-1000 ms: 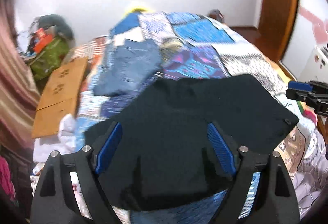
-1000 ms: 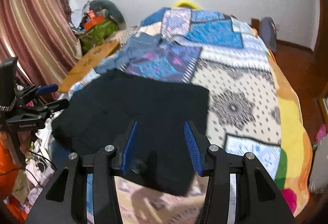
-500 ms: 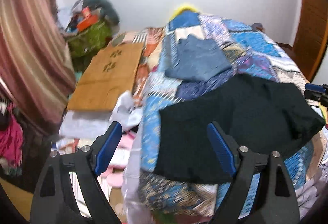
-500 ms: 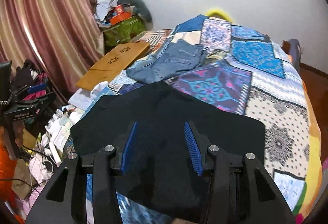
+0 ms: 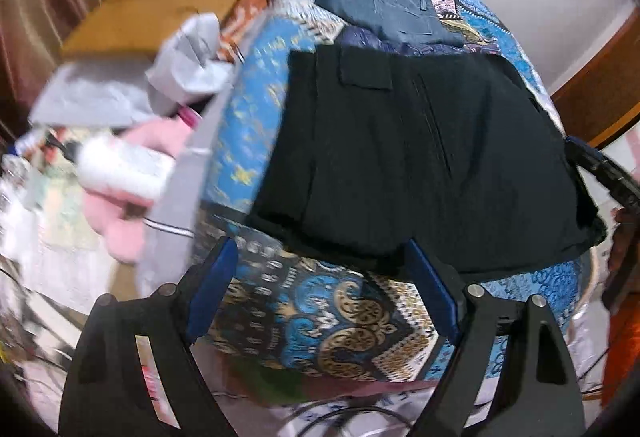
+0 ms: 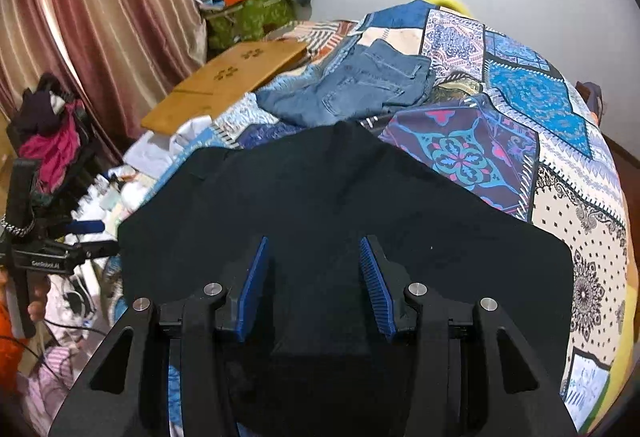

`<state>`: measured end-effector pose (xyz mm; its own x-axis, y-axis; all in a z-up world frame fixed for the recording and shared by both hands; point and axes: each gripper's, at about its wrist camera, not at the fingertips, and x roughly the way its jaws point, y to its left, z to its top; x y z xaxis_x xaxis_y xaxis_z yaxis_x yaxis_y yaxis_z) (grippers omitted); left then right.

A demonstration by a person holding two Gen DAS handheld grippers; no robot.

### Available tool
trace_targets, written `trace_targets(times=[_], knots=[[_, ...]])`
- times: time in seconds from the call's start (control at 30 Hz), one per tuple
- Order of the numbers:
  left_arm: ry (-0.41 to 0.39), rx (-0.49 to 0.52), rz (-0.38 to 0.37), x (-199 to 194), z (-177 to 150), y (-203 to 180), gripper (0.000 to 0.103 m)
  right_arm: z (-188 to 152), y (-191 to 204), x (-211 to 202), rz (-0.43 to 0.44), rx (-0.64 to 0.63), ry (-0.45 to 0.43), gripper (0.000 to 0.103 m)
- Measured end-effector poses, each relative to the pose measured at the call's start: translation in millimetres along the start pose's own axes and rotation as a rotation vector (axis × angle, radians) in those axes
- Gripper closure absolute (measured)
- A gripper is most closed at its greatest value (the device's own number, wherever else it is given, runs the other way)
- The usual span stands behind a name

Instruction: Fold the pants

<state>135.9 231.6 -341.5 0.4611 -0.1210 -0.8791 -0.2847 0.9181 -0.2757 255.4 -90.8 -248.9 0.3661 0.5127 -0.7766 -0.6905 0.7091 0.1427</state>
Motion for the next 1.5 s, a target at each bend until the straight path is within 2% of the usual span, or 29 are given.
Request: trace_targets(times=[0.13,0.33,0.5,0.6,0.7,0.83,0.93,1.0,1.07,1.13,1.2,1.23,1.27,1.4,1.5], knots=[[0.010,-0.088,-0.086,7.9,-2.8,7.2,0.017,-2.6,-2.0,7.7,-0.015,-0.007,0.028,0.059],[-0.005,-0.146,-0.169,2.5,-2.1,14.4,0.017,-6.3,-2.5,17.1,-0.014,-0.023,0.063,0.059],[-0.034,-0.160,-0.199,-5.9,-1.4,13.7,0.017,-7.8,-1.0,17.7,-0.012,-0.035,0.059,0.058],[0.006,-0.210,-0.231,6.6,3.1,18.3,0.017,-8.5,-1.3,17.6,-0.009,-0.035,0.056,0.058],[0.009,-0.204,-0.206,16.9,8.1,14.0,0.017,-8.4,-0.9,18.3,-0.007,-0.037,0.053,0.057],[0.001,-0.141,-0.108,29.8,15.9,-3.5,0.017,-9.2,0.1,18.6,-0.006,-0.041,0.049,0.056],[-0.013,-0.120,-0.065,35.6,21.6,-9.9,0.017,-9.2,0.2,18.7,-0.003,-0.040,0.046,0.056],[-0.022,-0.123,-0.048,38.1,25.5,-10.8,0.022,-9.6,-0.3,18.6,-0.001,-0.037,0.044,0.056],[-0.033,-0.121,-0.017,38.6,29.2,-10.8,0.038,-10.2,-0.3,18.2,0.000,-0.036,0.041,0.056],[-0.035,-0.110,-0.017,39.1,32.3,-11.7,0.044,-10.4,-0.5,18.0,0.002,-0.037,0.041,0.055],[-0.047,-0.095,0.031,38.5,33.3,-12.5,0.062,-10.7,-1.3,17.5,0.004,-0.033,0.038,0.055],[-0.057,-0.069,0.067,37.8,34.3,-13.9,0.069,-10.8,-0.9,17.4,0.004,-0.033,0.038,0.055],[-0.061,-0.058,0.067,36.6,34.8,-14.4,0.074,-10.8,-1.1,17.0,0.004,-0.030,0.037,0.055],[-0.088,-0.018,0.091,28.8,38.6,-18.7,0.081,-11.2,-0.9,14.8,0.005,-0.022,0.035,0.055],[-0.113,0.054,0.145,19.3,42.2,-32.1,0.083,-11.6,-2.6,11.3,0.005,-0.014,0.032,0.055]])
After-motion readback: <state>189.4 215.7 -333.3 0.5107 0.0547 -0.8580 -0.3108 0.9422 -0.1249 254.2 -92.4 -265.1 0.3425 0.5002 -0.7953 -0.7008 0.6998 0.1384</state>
